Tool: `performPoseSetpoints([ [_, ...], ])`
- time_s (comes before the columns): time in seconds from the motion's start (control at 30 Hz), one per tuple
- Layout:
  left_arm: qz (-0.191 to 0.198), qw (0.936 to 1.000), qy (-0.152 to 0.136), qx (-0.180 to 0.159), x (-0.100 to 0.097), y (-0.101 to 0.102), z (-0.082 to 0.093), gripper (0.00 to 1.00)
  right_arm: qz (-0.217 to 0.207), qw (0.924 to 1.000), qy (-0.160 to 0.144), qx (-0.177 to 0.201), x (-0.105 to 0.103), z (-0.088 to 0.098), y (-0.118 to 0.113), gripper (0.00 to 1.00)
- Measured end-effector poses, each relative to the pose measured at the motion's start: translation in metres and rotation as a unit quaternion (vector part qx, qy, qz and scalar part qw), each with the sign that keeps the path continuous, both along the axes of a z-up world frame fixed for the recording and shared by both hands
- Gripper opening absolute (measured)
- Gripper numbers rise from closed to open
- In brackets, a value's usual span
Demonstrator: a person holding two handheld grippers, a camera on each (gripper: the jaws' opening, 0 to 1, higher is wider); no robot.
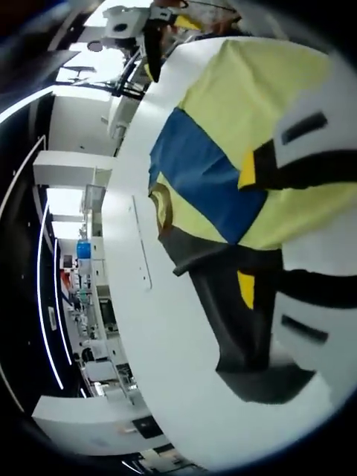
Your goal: Fold the garment on the visible template until the final outline fits inside the template.
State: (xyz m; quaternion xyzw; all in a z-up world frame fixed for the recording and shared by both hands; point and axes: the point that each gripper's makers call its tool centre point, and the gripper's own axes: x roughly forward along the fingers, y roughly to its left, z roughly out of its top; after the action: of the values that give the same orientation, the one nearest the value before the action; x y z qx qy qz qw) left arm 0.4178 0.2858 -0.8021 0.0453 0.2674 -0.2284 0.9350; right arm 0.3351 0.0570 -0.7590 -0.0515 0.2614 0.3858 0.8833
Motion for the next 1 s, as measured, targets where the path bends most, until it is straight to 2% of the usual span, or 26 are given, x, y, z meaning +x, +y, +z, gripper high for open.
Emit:
performPoseSetpoints([
  [0.07, -0.002, 0.9999, 0.001, -0.013, 0.006, -0.003, -0.002, 0.32, -0.001, 1.0000, 0.000, -0.008, -0.001, -0.002, -0.003, 0.99],
  [0.17, -0.005, 0.9999, 0.002, -0.012, 0.016, -0.003, -0.011, 0.28, -0.005, 0.9999, 0.002, -0.012, 0.000, -0.007, -0.007, 0.99],
  [0.3, -0.004, 0.9998, 0.016, -0.014, 0.021, -0.001, -0.026, 0.25, -0.008, 0.9998, -0.005, -0.019, 0.001, -0.007, -0.011, 0.99],
  [0.43, 0.000, 0.9995, 0.026, -0.014, 0.022, 0.001, -0.032, 0.20, -0.014, 0.9993, -0.010, -0.033, 0.001, -0.006, -0.016, 0.99],
  [0.57, -0.001, 0.9996, 0.024, -0.016, 0.023, -0.001, -0.035, 0.17, -0.021, 0.9989, -0.001, -0.043, 0.000, -0.016, -0.022, 0.99],
  [0.7, -0.005, 0.9999, 0.015, -0.006, 0.023, -0.002, -0.033, 0.13, -0.036, 0.9991, 0.014, -0.019, -0.001, -0.018, -0.022, 0.99],
  [0.77, -0.010, 0.9998, 0.015, -0.003, 0.021, -0.004, -0.032, 0.09, -0.040, 0.9990, 0.015, -0.017, 0.000, -0.019, -0.023, 0.99],
  [0.87, -0.024, 0.9994, 0.008, 0.023, 0.022, -0.002, -0.034, 0.06, -0.044, 0.9987, 0.013, -0.022, 0.001, -0.020, -0.025, 0.99],
  [1.0, -0.020, 0.9996, 0.004, 0.022, 0.025, 0.000, -0.032, 0.00, -0.047, 0.9986, 0.013, -0.022, 0.000, -0.019, -0.026, 0.99],
])
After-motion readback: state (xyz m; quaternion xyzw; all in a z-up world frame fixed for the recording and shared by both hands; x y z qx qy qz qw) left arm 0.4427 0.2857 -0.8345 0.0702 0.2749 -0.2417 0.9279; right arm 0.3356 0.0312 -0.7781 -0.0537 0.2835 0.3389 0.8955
